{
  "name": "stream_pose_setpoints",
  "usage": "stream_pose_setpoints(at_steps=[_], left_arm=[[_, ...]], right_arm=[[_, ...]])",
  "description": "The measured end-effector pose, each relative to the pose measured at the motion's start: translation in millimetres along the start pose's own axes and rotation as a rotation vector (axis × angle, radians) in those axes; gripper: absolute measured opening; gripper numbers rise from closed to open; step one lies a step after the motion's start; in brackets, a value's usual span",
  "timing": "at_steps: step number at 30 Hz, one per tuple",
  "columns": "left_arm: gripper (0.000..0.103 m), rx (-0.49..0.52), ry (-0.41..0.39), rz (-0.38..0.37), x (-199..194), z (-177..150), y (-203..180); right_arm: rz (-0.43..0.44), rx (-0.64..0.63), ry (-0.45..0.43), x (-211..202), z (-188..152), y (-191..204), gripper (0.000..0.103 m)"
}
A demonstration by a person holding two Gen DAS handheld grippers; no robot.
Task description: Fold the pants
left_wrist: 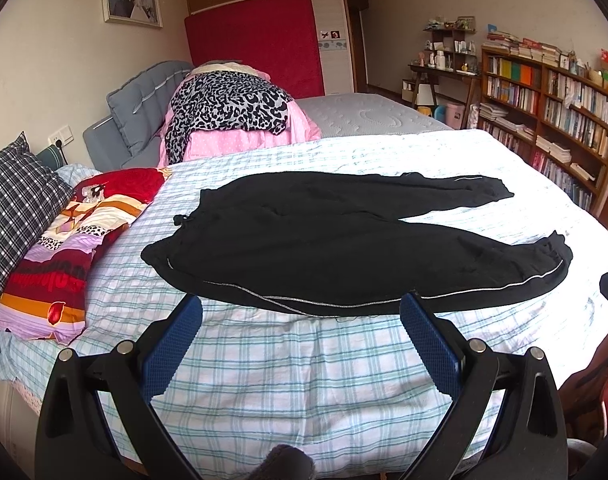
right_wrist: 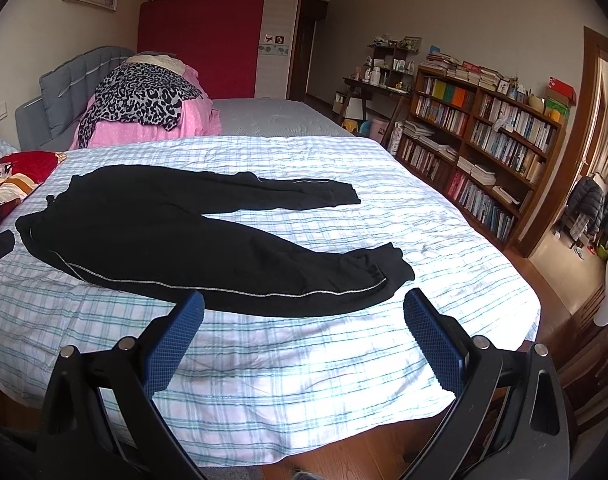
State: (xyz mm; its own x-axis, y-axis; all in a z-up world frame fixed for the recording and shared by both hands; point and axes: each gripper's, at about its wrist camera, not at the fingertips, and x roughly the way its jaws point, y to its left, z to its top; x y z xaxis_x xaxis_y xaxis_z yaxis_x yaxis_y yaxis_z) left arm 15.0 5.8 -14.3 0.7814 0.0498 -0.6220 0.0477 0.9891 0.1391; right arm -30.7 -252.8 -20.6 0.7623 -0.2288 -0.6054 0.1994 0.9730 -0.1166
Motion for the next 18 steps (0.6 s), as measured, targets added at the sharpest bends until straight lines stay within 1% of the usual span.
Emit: stream_pose_setpoints(at_steps=[6,10,11,14,16,18], left_arm=[[0.098,-0.008,0.065,0.012,27.6,-5.1,4.0],[0.098,-0.026,0.127,-0.003,52.9,-10.5,10.1],[0.098,-0.037,0.137,-0.013,59.1,-12.3,12.8],[0.098,-0.099,0.162,-0.077,77.2,-17.0,26.6],[0.098,-0.121,0.175,-0.068,90.4,-20.8,33.9],[0.098,-0.127,0.198,-0.03,104.8,-25.3,40.3]], right_arm=[[-0.008,0.01,0.074,28.3,-7.8,-6.0,0.101],[-0.027,0.052,0.137,57.0,-15.9,-19.5,0.101],[-0.036,0.063,0.151,62.7,-17.4,-23.4,0.101],[-0.057,0.102,0.187,82.4,-23.9,-38.1,0.101],[-0.067,0.128,0.205,96.1,-29.0,-49.1,0.101],[-0.071,0.153,0.225,108.4,-33.1,-58.8,0.101]])
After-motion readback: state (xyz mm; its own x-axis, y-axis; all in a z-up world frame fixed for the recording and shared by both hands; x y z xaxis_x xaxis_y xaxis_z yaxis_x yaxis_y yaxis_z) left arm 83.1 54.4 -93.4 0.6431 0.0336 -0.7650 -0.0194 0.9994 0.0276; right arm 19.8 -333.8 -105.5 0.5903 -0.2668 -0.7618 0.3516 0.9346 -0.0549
